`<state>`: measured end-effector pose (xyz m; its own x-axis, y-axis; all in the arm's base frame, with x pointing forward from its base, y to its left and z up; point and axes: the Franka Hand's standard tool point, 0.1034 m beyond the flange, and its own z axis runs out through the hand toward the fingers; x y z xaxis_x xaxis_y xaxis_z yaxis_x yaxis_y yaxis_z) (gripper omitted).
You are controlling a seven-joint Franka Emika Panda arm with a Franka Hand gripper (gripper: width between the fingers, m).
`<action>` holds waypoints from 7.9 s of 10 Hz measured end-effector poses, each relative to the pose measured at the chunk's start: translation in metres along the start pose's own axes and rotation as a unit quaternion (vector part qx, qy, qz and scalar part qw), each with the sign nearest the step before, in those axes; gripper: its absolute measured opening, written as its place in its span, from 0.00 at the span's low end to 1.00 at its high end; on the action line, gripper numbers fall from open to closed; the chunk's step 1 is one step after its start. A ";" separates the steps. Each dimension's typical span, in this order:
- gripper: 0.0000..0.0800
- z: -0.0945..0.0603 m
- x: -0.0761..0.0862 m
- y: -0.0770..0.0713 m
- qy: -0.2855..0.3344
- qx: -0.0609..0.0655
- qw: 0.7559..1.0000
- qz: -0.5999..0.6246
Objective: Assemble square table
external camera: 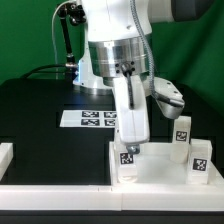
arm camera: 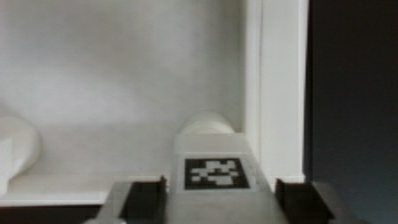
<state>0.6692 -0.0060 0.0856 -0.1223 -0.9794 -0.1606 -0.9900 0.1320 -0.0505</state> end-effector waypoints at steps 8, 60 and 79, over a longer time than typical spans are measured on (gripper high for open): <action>0.81 -0.005 -0.018 0.008 0.045 0.002 0.942 -0.333; 0.77 0.008 -0.004 0.010 0.001 0.013 0.952 -0.306; 0.36 0.004 0.016 0.003 -0.028 0.018 0.993 -0.110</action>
Offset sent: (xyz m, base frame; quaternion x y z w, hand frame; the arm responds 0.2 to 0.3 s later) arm -0.0142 0.0162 0.0209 -0.0493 0.0912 -0.2492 0.9629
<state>0.6647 -0.0206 0.0785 0.1026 -0.9752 -0.1960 -0.9890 -0.0788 -0.1253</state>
